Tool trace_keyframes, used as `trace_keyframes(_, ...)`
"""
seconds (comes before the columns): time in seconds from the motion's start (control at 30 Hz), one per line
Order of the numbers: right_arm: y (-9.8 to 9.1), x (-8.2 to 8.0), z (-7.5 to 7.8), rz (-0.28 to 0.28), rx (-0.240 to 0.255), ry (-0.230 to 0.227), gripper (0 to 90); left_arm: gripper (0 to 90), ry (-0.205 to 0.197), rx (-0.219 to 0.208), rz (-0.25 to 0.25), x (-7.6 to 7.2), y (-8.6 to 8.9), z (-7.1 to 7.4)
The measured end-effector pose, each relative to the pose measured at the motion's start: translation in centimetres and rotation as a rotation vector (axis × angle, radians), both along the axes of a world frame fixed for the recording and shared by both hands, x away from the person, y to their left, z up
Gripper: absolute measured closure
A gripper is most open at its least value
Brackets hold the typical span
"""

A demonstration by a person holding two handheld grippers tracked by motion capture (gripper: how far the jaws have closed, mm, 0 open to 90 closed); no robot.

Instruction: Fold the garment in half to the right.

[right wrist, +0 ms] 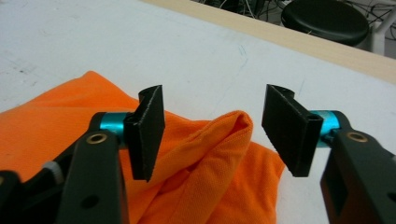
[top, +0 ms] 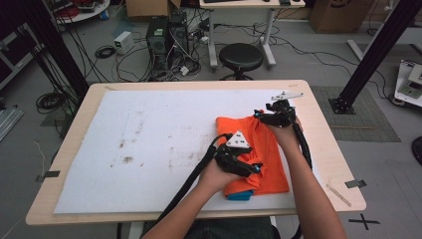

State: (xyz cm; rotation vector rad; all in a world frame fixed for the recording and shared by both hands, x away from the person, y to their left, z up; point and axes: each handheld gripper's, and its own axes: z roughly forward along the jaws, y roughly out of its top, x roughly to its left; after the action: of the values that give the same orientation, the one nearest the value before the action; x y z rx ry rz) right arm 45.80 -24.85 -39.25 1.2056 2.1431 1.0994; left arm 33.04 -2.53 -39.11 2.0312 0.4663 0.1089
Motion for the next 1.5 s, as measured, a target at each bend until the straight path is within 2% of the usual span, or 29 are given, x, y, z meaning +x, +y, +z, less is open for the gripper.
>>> trace_keyframes(0.07,0.0,-0.4,0.4,0.006,-0.012,-0.010,37.7,33.7,-0.022,-0.012,0.012,-0.3,1.1,0.3)
trace_keyframes(0.2,0.2,-1.2,1.0,0.020,-0.038,-0.029,35.5,31.2,-0.053,-0.005,0.055,-0.7,3.4,0.6)
trace_keyframes(0.3,0.4,-1.6,1.2,0.020,-0.060,-0.037,34.6,30.2,-0.060,0.016,0.087,-0.8,5.3,0.5)
trace_keyframes(0.5,0.7,-2.1,1.2,0.026,-0.064,-0.030,32.3,28.9,-0.063,0.015,0.139,-0.7,9.3,-0.1)
trace_keyframes(0.67,0.9,-2.7,0.5,0.028,-0.071,-0.032,31.6,28.1,-0.058,0.018,0.235,-0.4,13.1,-0.5)
trace_keyframes(0.77,1.2,-2.7,0.2,0.029,-0.077,-0.025,31.6,27.7,-0.096,0.023,0.281,-0.6,15.2,-0.3)
trace_keyframes(0.8,1.3,-2.7,0.1,0.028,-0.077,-0.025,31.6,27.6,-0.096,0.029,0.296,-0.6,15.9,-0.3)
trace_keyframes(0.93,1.5,-2.6,-0.2,0.021,-0.077,-0.020,31.3,26.6,-0.090,0.005,0.369,-0.6,18.6,-0.1)
trace_keyframes(1.03,1.7,-2.3,-0.5,0.017,-0.080,0.002,30.5,25.5,-0.094,-0.019,0.410,-0.5,20.1,0.4)
trace_keyframes(1.2,1.6,-1.5,-1.3,0.013,-0.069,0.044,29.8,25.3,-0.083,-0.043,0.448,-0.5,22.5,1.2)
trace_keyframes(1.27,1.4,-1.2,-1.7,0.006,-0.060,0.058,29.8,25.3,-0.073,-0.041,0.452,-0.5,23.0,1.2)
trace_keyframes(1.37,1.2,-0.7,-2.4,-0.020,-0.075,0.096,30.3,25.3,-0.060,-0.043,0.459,-0.4,23.3,0.9)
trace_keyframes(1.4,1.1,-0.5,-2.8,-0.027,-0.079,0.114,33.2,25.3,-0.053,-0.041,0.455,-0.3,23.3,0.8)
trace_keyframes(1.43,1.0,-0.3,-3.2,-0.033,-0.092,0.136,41.5,25.3,-0.051,-0.041,0.453,-0.2,23.2,0.7)
trace_keyframes(1.5,0.7,-0.2,-3.9,-0.035,-0.093,0.165,48.5,25.3,-0.037,-0.039,0.445,-0.1,23.0,0.5)
